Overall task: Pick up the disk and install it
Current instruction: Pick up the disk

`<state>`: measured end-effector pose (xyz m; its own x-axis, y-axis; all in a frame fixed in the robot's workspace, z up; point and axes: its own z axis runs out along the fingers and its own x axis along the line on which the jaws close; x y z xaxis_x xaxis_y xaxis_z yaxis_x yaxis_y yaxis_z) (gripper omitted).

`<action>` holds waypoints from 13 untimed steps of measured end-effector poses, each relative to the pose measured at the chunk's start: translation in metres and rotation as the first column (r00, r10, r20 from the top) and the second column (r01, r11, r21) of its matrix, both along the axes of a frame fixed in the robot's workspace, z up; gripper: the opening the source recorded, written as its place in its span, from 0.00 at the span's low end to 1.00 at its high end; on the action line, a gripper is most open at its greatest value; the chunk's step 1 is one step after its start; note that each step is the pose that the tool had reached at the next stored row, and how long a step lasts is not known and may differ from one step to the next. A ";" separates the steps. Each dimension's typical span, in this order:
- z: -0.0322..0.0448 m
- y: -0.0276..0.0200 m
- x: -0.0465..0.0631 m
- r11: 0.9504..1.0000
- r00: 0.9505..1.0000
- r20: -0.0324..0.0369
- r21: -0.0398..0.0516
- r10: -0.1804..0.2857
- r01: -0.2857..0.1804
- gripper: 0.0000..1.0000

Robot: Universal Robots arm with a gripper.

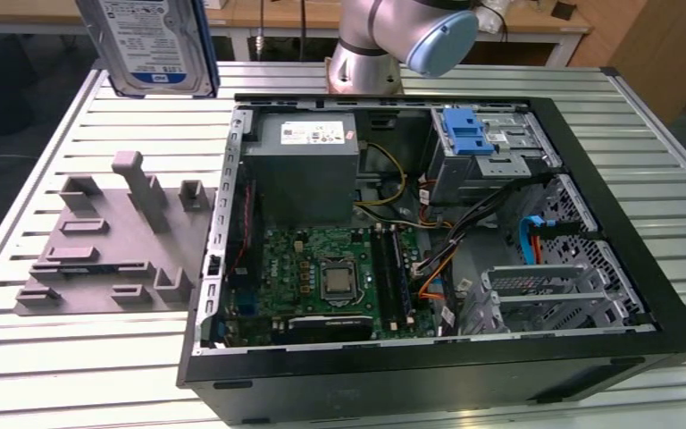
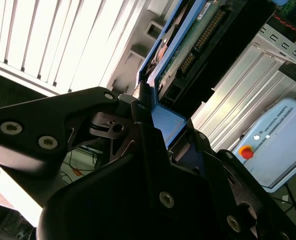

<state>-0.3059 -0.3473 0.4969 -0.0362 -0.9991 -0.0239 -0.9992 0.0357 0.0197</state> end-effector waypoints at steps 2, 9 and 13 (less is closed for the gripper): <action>0.0000 0.0000 0.001 1.000 1.000 0.000 0.000 0.000 0.000 0.36; 0.0000 0.0000 0.002 1.000 1.000 0.000 0.000 0.000 0.000 0.36; 0.0000 0.0000 0.004 1.000 1.000 0.000 0.000 0.000 0.000 0.36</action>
<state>-0.3023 -0.3473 0.4969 -0.0361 -0.9991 -0.0239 -0.9992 0.0356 0.0197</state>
